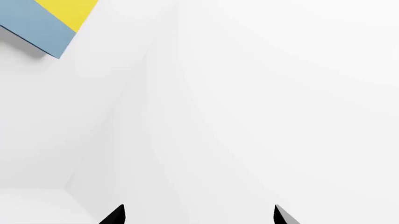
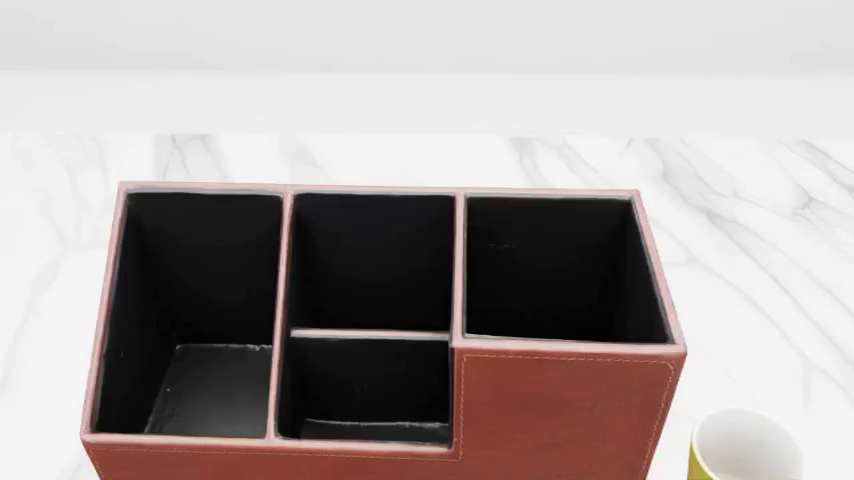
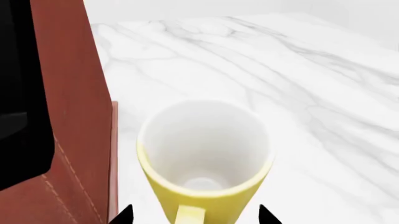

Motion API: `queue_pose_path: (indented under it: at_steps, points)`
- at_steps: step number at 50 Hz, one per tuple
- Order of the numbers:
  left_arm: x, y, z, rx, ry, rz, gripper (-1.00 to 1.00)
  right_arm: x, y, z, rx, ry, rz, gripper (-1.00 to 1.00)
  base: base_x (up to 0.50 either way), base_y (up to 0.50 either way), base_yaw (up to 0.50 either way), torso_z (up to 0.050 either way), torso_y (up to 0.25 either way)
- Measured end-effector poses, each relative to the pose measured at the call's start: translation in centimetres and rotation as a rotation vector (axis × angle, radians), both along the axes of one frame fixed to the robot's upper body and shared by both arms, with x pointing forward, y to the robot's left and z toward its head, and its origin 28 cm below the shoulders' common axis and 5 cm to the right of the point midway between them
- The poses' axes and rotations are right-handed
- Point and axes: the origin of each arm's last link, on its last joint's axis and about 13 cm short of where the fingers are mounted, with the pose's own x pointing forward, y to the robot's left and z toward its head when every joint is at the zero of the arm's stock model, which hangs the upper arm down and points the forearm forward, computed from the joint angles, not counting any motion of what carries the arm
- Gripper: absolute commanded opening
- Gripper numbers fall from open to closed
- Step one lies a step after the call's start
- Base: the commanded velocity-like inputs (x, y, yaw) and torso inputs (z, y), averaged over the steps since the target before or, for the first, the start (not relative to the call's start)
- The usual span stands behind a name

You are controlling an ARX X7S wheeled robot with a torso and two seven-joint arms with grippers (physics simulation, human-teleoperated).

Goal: Pick up the yellow and white mug and place it to the right of the caddy.

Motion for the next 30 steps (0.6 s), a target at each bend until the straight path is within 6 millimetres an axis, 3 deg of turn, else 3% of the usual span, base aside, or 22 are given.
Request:
queue_pose_path:
  at_steps: [15,30]
  points:
    - [0.0,0.0,0.0,-0.001,0.0,0.001,1.0,-0.5,0.3,0.7,-0.007,-0.03,-0.005,1.0,0.0,0.0,0.0,0.0,0.0]
    - [-0.2,0.0,0.0,-0.001,-0.002,-0.002,1.0,-2.3,0.5,2.9,-0.024,-0.105,-0.017,1.0,0.0,0.0,0.0,0.0,0.0]
